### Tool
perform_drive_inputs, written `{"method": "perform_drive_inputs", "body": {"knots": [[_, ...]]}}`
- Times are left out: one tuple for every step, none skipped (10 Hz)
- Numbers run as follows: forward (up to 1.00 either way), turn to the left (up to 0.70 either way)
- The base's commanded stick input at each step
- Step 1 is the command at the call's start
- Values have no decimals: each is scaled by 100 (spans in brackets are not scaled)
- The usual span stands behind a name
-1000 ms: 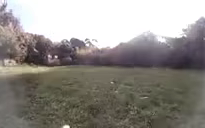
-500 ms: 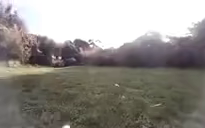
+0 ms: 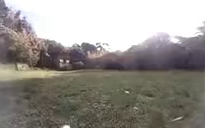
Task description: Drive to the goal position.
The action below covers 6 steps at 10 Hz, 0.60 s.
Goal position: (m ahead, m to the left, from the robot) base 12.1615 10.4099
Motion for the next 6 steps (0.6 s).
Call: {"method": "perform_drive_inputs", "body": {"knots": [[70, 0], [70, 0], [70, 0], [70, 0], [70, 0], [70, 0]]}}
